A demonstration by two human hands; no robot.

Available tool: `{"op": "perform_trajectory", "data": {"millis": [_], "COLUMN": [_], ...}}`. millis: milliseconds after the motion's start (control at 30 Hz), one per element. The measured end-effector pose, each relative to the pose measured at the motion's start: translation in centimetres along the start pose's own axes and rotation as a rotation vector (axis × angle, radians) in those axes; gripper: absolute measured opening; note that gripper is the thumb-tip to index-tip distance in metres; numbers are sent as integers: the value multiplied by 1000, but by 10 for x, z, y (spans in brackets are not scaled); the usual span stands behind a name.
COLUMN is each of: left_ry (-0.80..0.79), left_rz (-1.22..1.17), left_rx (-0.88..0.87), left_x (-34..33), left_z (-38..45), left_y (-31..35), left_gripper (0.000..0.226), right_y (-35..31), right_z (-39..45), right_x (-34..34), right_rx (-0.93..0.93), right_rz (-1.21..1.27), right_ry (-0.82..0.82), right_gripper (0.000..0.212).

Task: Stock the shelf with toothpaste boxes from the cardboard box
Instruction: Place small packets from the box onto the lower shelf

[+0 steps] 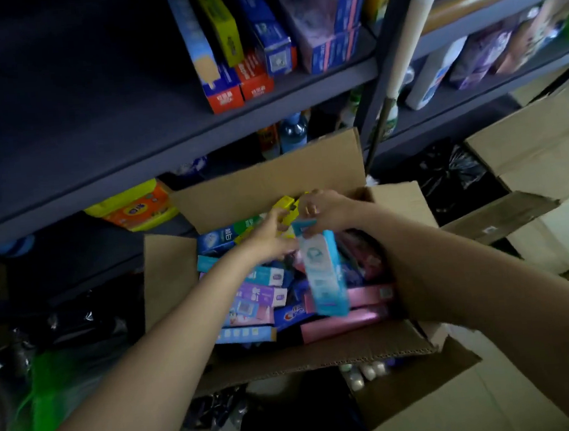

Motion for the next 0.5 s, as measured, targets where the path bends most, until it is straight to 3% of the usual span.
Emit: {"op": "perform_trajectory", "data": {"millis": [100,133,333,400,500], "left_ry": [-65,-72,-112,-63,58], "left_rz": [-215,-264,-421,-437,-416], "left_rx": [-26,-45,-167,-227,-329], "left_x": [34,50,144,178,234], "left_z": [-35,-48,-147,-181,-232], "left_y": [9,11,13,9,1], "left_gripper": [47,41,25,29,36], "right_y": [-59,-82,-221,-269,-335], "right_z": [-10,-13,-9,-9,-15], "right_x": [57,74,125,135,147], "right_rx": [96,138,307,382,393], "right_rz": [388,452,570,621,696], "right_ry": [94,112,78,129,243], "right_gripper": [19,24,19,14,26]}}
Point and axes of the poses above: each hand's wrist, its own z-axis towards the middle knuckle, its own x-axis out of the back of the hand, y = z × x, the point moved 5 cm from there along z, towards the middle knuckle, and after that the axes turned 12 degrees about x, right-handed, at the moved point
